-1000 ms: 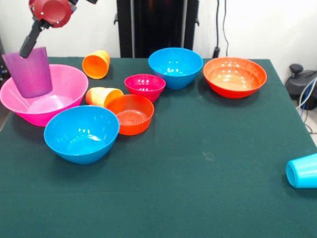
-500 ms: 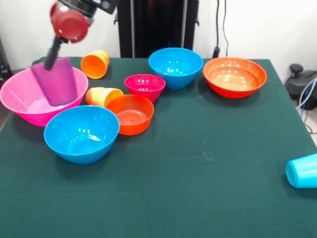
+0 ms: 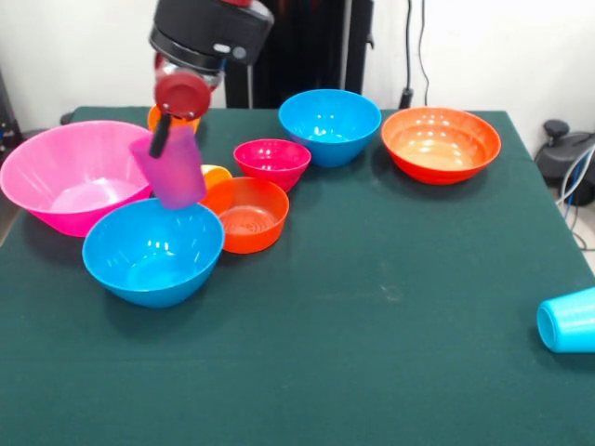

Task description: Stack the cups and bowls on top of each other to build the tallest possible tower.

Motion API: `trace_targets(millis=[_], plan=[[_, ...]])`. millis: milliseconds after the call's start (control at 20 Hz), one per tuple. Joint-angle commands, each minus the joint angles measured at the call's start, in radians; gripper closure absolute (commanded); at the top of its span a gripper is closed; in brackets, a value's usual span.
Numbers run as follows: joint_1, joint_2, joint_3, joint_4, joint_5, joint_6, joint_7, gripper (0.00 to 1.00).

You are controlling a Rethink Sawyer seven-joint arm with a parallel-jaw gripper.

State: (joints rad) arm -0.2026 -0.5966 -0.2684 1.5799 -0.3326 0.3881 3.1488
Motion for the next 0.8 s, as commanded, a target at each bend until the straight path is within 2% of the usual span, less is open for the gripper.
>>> trace_targets(millis=[50,450,800], plan=[[0.001,0.071,0.138,0.091,0.083,0.13,-0.002,1.0],[-0.02,0.083,0.147,0.142,0.177,0.177,0.006,1.0],[-0.029,0.079,0.109,0.166,0.166,0.146,-0.033,1.0]])
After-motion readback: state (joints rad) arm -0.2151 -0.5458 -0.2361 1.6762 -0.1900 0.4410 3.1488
